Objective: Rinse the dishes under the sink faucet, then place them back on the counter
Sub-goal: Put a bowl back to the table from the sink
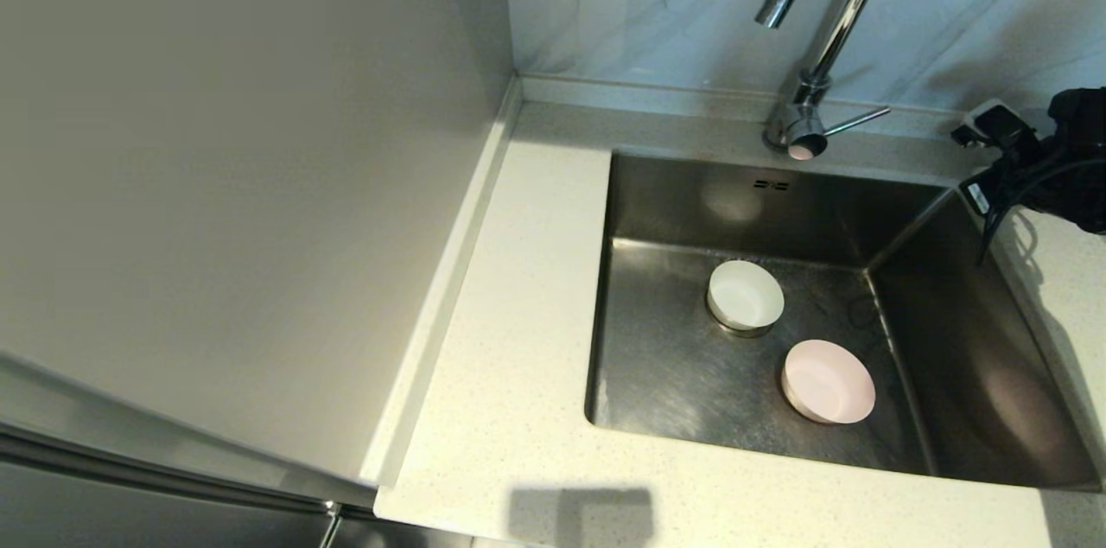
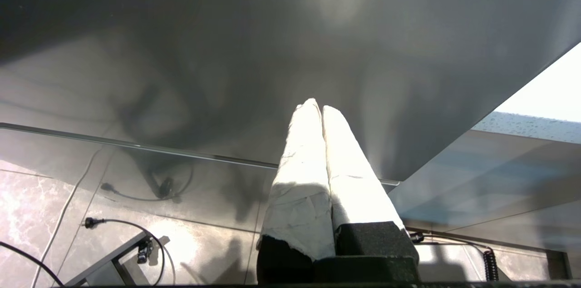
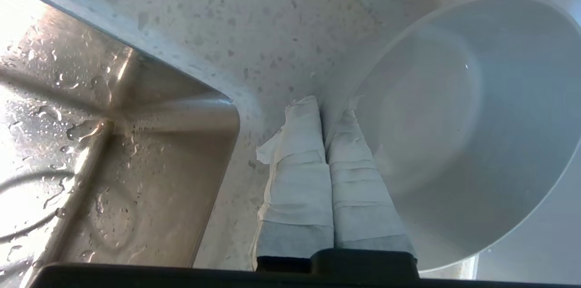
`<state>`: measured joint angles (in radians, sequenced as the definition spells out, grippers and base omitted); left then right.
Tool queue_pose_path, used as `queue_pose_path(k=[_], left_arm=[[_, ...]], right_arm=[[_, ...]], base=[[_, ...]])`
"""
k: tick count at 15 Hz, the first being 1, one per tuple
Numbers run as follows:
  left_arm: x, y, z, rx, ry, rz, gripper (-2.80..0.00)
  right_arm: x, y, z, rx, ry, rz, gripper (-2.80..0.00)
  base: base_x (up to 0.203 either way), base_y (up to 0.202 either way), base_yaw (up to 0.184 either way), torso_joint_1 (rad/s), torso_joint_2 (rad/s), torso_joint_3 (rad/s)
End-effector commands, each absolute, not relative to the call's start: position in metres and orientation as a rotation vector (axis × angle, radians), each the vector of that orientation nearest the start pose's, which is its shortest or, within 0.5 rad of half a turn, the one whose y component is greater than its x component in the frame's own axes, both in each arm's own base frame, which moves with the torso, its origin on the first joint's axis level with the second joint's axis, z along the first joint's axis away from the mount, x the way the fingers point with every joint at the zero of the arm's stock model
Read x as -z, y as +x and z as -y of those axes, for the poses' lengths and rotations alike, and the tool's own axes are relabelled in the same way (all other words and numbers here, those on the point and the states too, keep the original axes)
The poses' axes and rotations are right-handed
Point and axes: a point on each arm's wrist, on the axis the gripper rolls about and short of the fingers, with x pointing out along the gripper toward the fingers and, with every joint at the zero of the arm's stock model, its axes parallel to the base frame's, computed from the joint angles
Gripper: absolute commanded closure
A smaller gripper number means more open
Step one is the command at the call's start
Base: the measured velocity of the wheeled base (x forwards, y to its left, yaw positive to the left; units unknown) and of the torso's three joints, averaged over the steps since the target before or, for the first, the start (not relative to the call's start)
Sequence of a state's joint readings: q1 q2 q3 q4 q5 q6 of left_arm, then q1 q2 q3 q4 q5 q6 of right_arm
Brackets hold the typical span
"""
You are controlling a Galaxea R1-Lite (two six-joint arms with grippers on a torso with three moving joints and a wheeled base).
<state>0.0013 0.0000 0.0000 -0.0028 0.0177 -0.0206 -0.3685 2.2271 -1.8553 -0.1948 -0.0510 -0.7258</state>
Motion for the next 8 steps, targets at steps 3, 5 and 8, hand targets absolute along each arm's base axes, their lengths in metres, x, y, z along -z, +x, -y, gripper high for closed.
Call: queue_pose_path(k=[3, 5, 8], left_arm=[[-0.076, -0.023, 0.0, -0.018, -0.022, 0.006, 0.0], [-0.076, -0.023, 0.0, -0.02, -0.022, 0.006, 0.0], [-0.076, -0.023, 0.0, -0.02, -0.022, 0.006, 0.0]], right_arm=[[-0.226, 0.441, 0.177, 0.367, -0.69, -0.333, 0.0], [-0.226, 0.44, 0.18, 0.373, -0.701, -0.337, 0.0], [-0.225, 0.437, 0.186, 0.387, -0.716, -0.353, 0.0]], base=[[0.0, 0.0, 0.0, 0.0, 0.0, 0.0], [0.0, 0.0, 0.0, 0.0, 0.0, 0.0], [0.0, 0.0, 0.0, 0.0, 0.0, 0.0]])
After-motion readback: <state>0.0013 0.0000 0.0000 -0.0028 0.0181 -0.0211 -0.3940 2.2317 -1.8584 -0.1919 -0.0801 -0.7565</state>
